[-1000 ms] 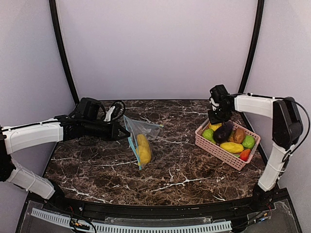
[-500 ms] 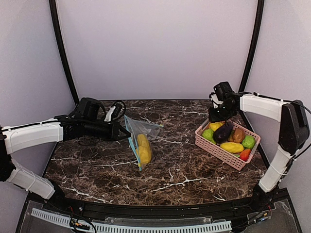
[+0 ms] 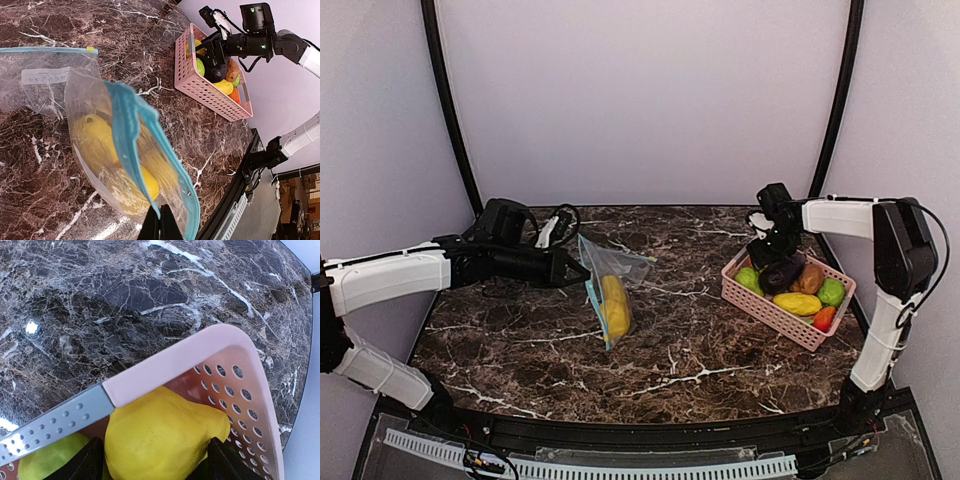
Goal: Place the food in the zip-top bag and seal the zipper
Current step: Pick up the fake fruit from the bin.
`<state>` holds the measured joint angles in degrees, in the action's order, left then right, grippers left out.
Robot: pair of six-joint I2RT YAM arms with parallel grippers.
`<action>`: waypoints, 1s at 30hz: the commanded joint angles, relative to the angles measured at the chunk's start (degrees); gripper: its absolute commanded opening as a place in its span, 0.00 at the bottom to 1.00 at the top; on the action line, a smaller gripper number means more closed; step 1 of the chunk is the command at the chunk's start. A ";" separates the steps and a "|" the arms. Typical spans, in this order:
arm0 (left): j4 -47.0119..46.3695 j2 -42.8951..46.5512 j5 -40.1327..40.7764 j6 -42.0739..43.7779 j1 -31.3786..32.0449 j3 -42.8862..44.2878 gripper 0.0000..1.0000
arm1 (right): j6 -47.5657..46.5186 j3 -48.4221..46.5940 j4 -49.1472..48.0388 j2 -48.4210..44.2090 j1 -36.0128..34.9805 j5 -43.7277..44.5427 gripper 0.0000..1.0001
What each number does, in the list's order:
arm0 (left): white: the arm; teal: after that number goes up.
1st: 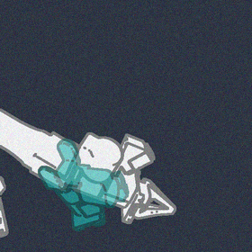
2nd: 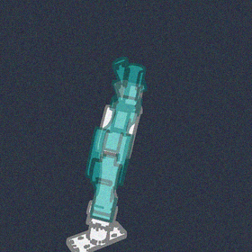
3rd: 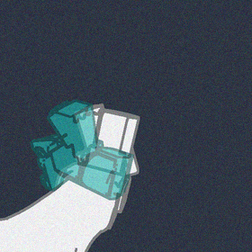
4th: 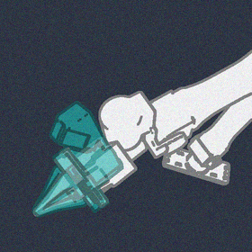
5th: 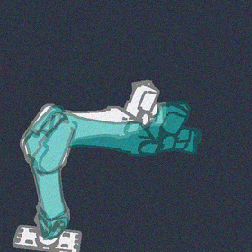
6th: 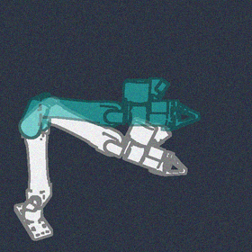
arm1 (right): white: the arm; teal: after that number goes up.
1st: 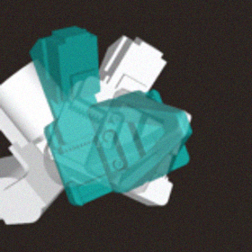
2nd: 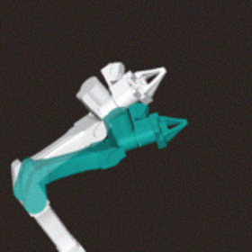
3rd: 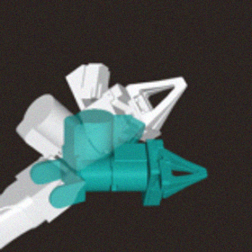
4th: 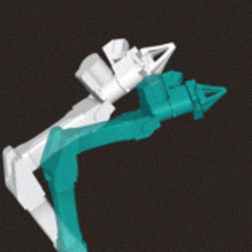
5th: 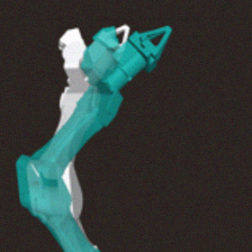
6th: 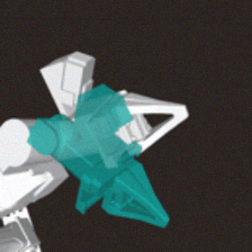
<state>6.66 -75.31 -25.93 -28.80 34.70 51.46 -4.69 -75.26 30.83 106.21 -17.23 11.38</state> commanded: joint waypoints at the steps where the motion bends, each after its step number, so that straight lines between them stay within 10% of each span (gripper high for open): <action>1: 2.27 0.79 0.31 1.79 -0.16 1.48 0.01 | -4.47 -1.32 -0.86 2.31 -0.39 1.26 0.71; 15: -0.07 1.50 -0.90 0.41 -0.16 0.84 0.01 | -5.11 0.62 -6.21 1.37 -3.02 11.40 0.52; 30: 6.01 0.24 -4.05 -3.19 0.11 7.77 0.01 | 6.47 2.68 -4.02 -15.60 -1.93 -6.39 0.45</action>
<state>10.24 -75.31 -28.29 -31.00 34.72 57.56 -3.31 -72.90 26.83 95.02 -19.62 12.75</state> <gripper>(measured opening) 0.009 0.537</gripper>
